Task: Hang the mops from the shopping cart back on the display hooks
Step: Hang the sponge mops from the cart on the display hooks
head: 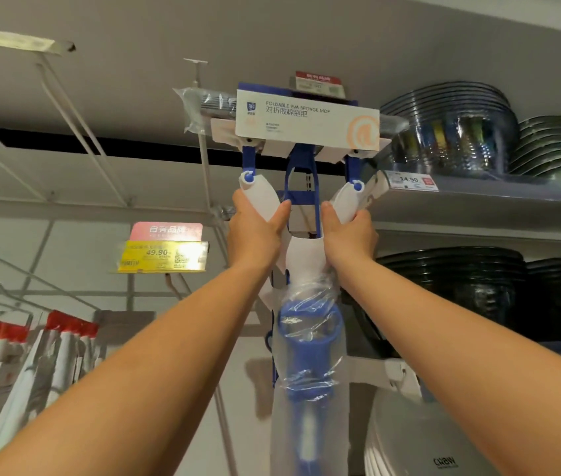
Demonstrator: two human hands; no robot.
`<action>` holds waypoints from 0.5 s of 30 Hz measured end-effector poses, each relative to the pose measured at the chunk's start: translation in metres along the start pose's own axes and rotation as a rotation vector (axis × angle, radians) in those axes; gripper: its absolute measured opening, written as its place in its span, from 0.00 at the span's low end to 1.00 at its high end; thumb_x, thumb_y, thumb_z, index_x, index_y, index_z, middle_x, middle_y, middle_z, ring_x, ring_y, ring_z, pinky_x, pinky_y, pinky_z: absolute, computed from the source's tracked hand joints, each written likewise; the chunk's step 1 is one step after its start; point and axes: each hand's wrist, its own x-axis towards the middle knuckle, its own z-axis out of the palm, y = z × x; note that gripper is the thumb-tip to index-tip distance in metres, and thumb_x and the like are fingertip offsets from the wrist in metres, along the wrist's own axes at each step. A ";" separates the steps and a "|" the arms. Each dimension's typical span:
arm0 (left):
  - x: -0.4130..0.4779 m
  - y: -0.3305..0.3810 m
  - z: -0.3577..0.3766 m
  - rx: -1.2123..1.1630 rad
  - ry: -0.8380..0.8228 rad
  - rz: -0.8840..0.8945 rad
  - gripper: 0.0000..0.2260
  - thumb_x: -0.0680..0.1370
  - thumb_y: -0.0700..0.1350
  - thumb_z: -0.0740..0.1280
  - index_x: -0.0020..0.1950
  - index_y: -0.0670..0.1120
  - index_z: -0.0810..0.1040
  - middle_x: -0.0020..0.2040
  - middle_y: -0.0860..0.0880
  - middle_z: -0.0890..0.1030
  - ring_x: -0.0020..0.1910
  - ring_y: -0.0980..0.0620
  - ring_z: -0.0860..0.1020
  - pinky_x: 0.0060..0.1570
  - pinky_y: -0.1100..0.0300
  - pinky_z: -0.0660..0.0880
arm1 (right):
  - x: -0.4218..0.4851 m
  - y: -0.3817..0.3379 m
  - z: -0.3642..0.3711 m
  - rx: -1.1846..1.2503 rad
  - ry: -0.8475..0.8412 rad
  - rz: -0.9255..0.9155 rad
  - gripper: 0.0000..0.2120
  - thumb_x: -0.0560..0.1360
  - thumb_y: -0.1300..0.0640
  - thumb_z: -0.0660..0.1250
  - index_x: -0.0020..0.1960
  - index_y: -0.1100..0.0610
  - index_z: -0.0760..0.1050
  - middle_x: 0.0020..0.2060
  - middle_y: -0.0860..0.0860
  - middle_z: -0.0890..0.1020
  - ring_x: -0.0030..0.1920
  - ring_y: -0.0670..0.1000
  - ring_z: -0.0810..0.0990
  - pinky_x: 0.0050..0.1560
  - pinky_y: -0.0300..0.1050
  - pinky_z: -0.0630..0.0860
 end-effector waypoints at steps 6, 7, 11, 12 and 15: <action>-0.002 -0.019 0.009 0.004 -0.003 -0.011 0.25 0.78 0.56 0.65 0.68 0.46 0.61 0.57 0.43 0.74 0.53 0.42 0.74 0.48 0.50 0.73 | 0.001 0.023 0.008 0.005 -0.023 0.004 0.22 0.77 0.42 0.62 0.63 0.56 0.67 0.55 0.56 0.76 0.50 0.55 0.76 0.45 0.49 0.72; -0.004 -0.022 0.011 -0.005 -0.007 -0.016 0.25 0.78 0.55 0.65 0.68 0.46 0.61 0.57 0.43 0.74 0.54 0.41 0.75 0.49 0.49 0.74 | 0.001 0.027 0.008 0.000 -0.024 0.007 0.22 0.77 0.42 0.62 0.62 0.56 0.67 0.54 0.56 0.76 0.49 0.55 0.76 0.45 0.49 0.73; -0.008 -0.035 0.016 -0.011 -0.011 -0.049 0.27 0.78 0.54 0.66 0.72 0.48 0.59 0.59 0.41 0.75 0.55 0.40 0.75 0.52 0.47 0.75 | 0.000 0.039 0.012 -0.043 -0.042 0.014 0.21 0.77 0.42 0.62 0.59 0.57 0.65 0.51 0.56 0.75 0.47 0.55 0.75 0.44 0.50 0.73; -0.008 -0.038 0.018 -0.012 -0.014 -0.058 0.27 0.78 0.54 0.66 0.72 0.49 0.59 0.59 0.41 0.75 0.55 0.40 0.75 0.53 0.46 0.75 | 0.000 0.040 0.012 -0.059 -0.047 0.014 0.21 0.77 0.42 0.62 0.60 0.57 0.65 0.51 0.56 0.75 0.47 0.55 0.75 0.43 0.49 0.72; -0.009 -0.042 0.023 -0.035 -0.033 -0.086 0.28 0.77 0.55 0.66 0.72 0.48 0.59 0.61 0.41 0.75 0.57 0.39 0.75 0.56 0.42 0.75 | 0.001 0.043 0.012 -0.084 -0.042 0.013 0.21 0.77 0.43 0.63 0.60 0.58 0.65 0.52 0.57 0.76 0.49 0.58 0.77 0.45 0.51 0.74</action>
